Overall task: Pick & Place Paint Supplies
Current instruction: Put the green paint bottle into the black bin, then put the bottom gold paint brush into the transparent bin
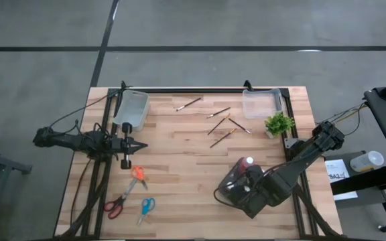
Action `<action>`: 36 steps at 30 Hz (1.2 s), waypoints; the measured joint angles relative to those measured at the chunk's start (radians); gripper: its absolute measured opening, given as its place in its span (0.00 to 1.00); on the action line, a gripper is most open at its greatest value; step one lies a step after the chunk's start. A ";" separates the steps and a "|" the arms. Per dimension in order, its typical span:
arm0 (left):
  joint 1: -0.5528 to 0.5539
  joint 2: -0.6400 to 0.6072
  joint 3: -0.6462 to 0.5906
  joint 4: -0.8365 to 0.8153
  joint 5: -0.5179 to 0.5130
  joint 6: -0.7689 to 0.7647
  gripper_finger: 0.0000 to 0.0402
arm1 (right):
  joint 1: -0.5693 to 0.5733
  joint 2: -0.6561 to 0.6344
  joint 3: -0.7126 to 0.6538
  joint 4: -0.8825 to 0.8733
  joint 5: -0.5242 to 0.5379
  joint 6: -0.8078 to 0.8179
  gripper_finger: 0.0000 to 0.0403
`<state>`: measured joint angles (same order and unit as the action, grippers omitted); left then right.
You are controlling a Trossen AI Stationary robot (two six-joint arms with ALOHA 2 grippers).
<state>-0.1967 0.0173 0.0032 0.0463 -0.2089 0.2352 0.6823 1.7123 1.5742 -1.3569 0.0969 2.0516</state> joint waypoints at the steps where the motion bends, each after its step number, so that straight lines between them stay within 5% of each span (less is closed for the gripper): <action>1: 0.000 0.000 0.000 0.000 0.000 0.000 0.00 | 0.000 0.000 0.000 0.000 0.000 -0.008 0.78; 22: 0.000 0.000 0.000 0.000 0.000 0.000 0.00 | 0.010 0.000 0.084 -0.066 0.129 -0.158 0.81; 36: 0.000 0.000 0.000 0.000 0.000 0.000 0.00 | 0.154 0.000 0.203 -0.092 0.875 -0.528 0.81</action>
<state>-0.1967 0.0170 0.0032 0.0463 -0.2089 0.2352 0.8363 1.7123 1.7767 -1.4486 0.9716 1.5233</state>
